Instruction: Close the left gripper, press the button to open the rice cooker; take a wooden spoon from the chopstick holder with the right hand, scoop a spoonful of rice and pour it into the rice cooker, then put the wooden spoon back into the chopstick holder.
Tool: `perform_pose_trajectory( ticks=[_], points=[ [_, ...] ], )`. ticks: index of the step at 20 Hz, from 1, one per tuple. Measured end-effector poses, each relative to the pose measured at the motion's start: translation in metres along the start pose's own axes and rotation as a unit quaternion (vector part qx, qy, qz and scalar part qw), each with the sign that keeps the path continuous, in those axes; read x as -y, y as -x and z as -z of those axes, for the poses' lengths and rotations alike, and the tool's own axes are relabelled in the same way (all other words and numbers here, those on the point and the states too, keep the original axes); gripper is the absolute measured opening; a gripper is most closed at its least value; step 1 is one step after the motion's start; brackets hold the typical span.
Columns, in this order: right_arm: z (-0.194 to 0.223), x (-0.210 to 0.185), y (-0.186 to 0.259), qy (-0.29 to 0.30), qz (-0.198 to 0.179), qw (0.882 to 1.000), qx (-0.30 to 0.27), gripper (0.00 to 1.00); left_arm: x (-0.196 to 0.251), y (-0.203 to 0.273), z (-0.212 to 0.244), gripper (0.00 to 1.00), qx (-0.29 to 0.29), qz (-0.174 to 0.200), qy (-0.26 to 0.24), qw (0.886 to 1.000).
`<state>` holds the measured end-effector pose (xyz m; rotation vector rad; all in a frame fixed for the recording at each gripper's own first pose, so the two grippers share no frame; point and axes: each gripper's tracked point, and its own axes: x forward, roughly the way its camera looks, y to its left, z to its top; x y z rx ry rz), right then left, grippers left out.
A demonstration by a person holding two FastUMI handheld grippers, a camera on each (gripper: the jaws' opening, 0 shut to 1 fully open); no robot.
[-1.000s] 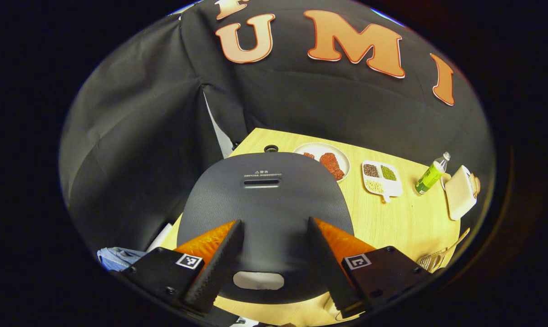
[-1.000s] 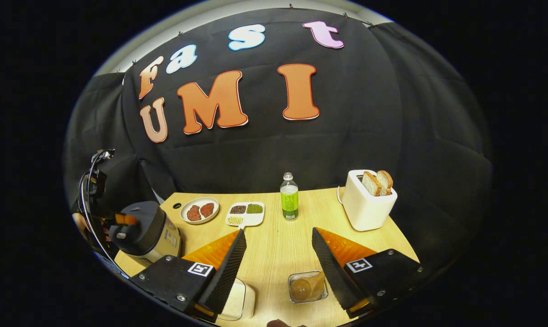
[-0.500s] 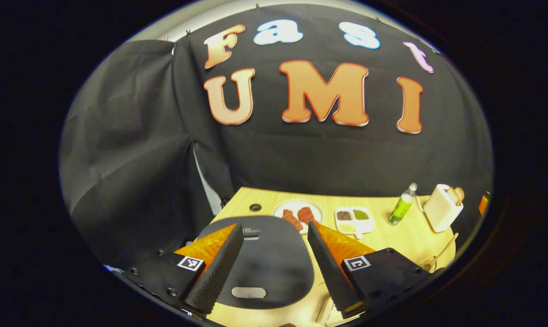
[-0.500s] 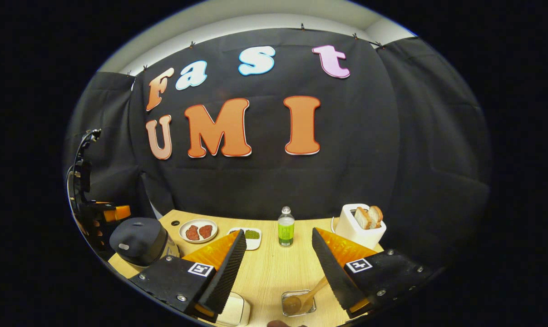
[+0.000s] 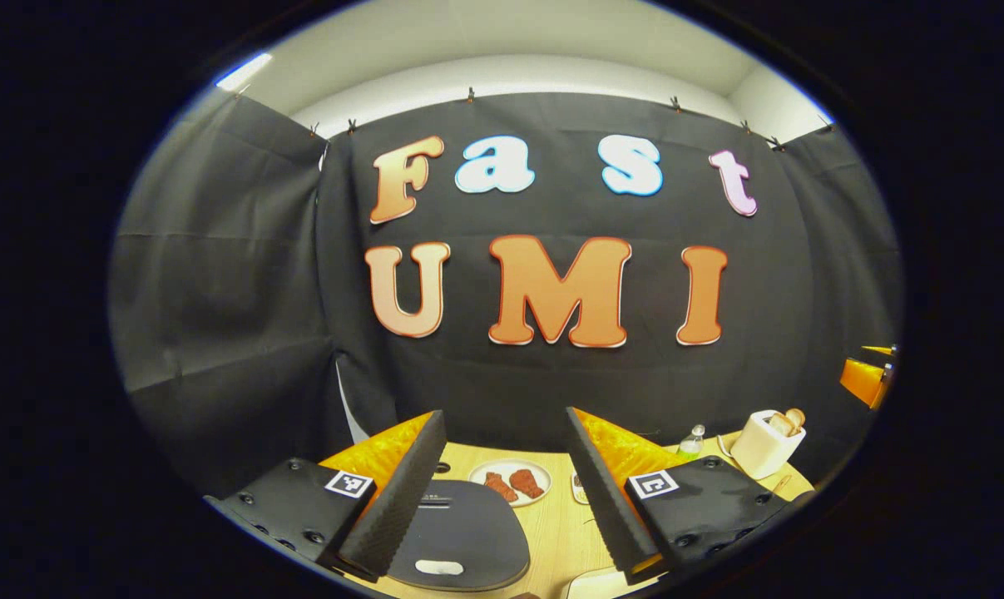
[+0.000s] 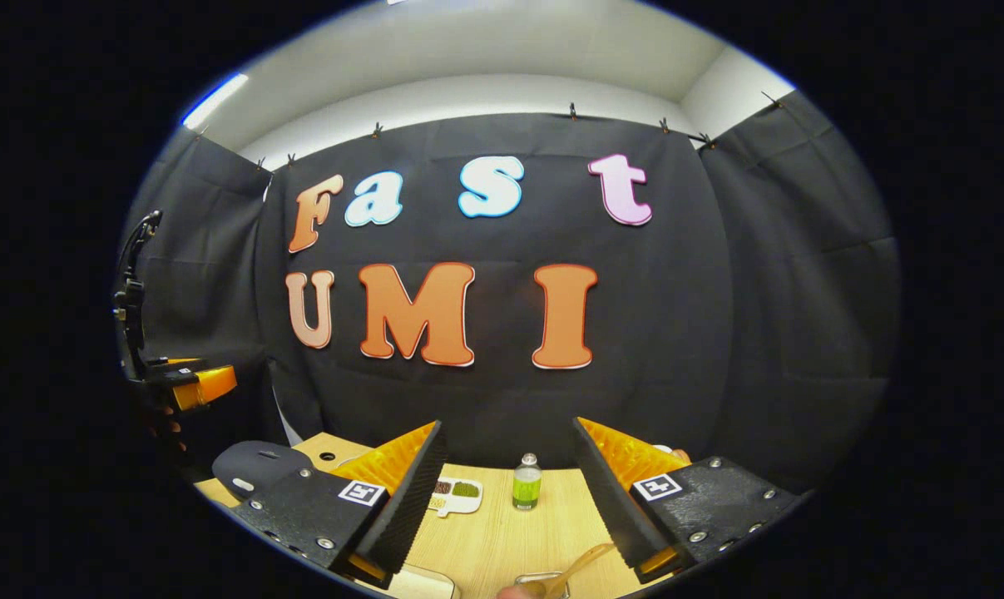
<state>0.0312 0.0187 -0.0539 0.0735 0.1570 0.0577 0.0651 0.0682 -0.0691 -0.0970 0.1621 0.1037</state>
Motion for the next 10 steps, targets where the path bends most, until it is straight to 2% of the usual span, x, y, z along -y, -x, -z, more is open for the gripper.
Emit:
perform_pose_trajectory(
  ticks=[2,10],
  points=[
    [-0.005,-0.004,0.002,0.008,-0.001,1.0,0.009,0.93,-0.002,0.006,-0.005,0.96,0.022,-0.004,0.0,1.0],
    [-0.019,-0.03,0.006,-0.001,-0.026,0.999,0.039,0.93,0.015,0.029,-0.014,0.96,0.052,0.033,-0.006,0.998]
  ],
)
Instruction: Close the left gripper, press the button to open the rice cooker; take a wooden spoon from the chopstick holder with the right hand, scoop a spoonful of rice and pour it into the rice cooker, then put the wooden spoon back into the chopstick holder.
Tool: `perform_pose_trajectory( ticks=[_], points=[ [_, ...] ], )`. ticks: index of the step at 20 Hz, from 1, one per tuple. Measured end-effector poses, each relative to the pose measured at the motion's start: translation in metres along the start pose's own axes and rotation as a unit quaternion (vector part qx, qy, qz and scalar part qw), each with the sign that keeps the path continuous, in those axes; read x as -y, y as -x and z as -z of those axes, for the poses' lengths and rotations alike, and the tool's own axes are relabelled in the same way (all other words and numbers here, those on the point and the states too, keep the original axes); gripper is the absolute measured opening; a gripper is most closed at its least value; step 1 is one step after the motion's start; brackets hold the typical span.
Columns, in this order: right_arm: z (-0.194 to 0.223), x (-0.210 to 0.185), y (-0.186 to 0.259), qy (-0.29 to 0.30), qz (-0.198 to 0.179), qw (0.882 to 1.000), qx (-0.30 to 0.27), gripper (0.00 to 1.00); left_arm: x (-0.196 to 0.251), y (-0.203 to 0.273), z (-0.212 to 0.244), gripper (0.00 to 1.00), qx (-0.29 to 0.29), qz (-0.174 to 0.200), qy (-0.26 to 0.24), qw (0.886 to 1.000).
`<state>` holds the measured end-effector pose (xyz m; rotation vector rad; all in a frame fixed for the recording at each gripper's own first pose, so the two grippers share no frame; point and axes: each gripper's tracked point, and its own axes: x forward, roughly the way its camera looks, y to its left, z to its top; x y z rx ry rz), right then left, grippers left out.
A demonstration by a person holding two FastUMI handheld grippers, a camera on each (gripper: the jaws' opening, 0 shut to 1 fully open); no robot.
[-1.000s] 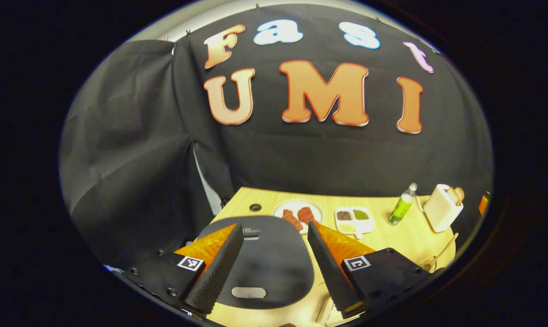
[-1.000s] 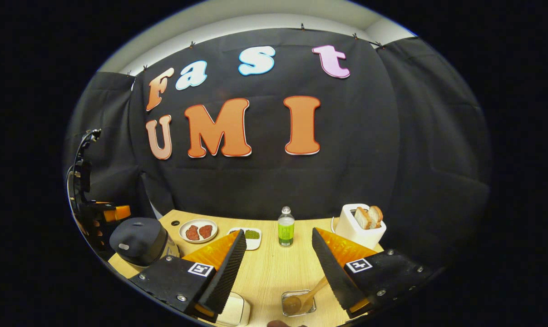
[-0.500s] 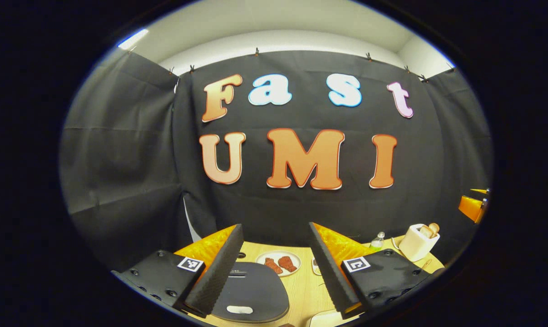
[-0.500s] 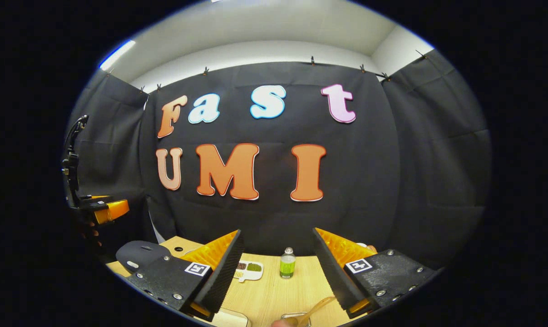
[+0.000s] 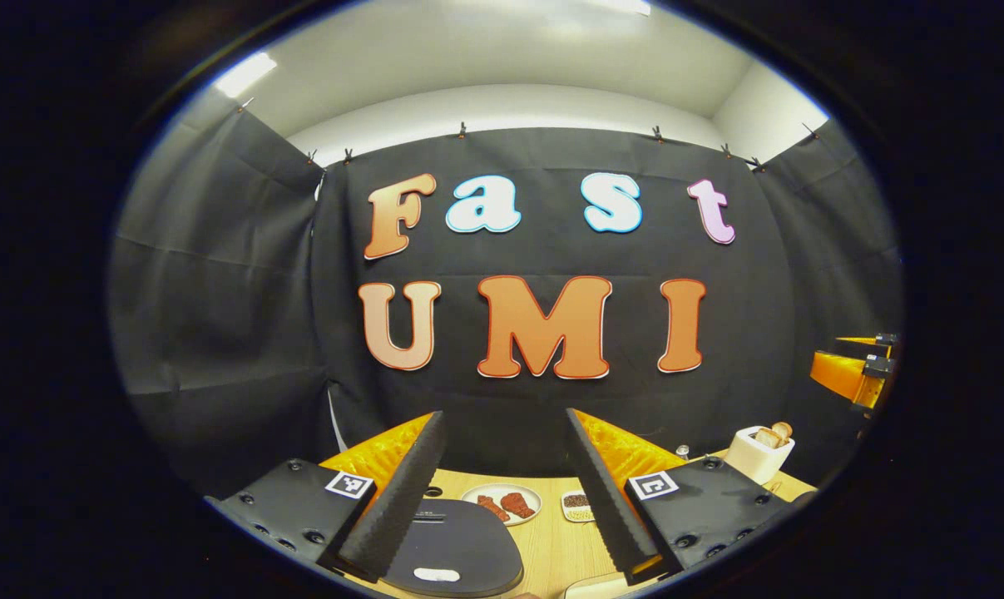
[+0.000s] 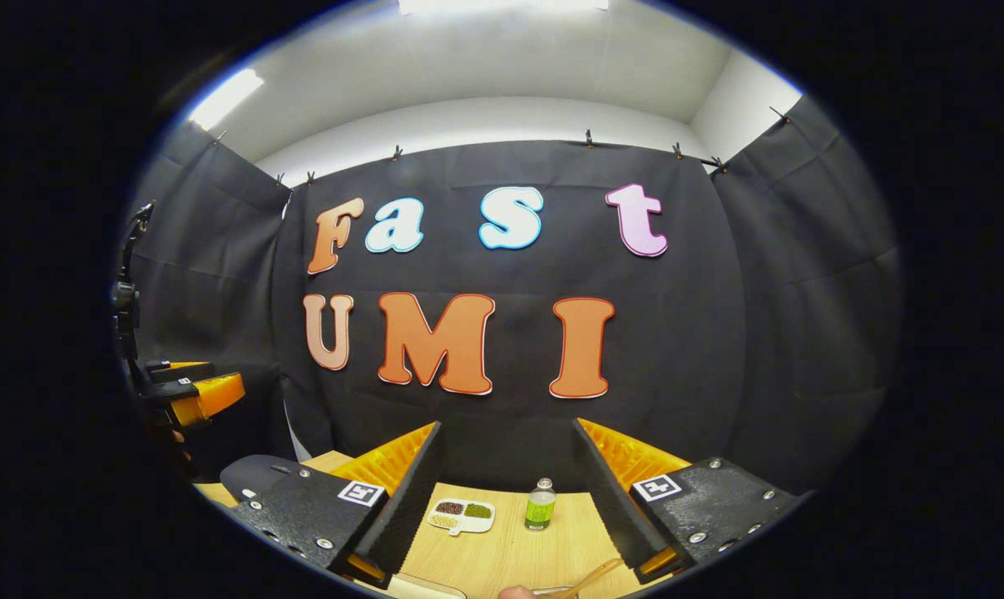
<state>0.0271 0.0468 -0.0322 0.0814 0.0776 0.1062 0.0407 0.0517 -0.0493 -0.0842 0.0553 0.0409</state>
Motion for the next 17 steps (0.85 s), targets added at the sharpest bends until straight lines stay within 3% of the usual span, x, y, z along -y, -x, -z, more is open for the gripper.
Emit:
perform_pose_trajectory(
  ticks=[6,17],
  points=[
    [0.0016,-0.0068,0.0009,-0.001,-0.01,1.0,-0.003,0.93,0.0096,0.0074,-0.0087,0.96,0.013,0.024,-0.012,1.0],
    [-0.0024,-0.0057,0.0036,-0.004,-0.017,1.0,0.013,0.93,0.0124,0.0087,-0.0074,0.95,0.016,0.026,-0.017,0.999]
  ],
)
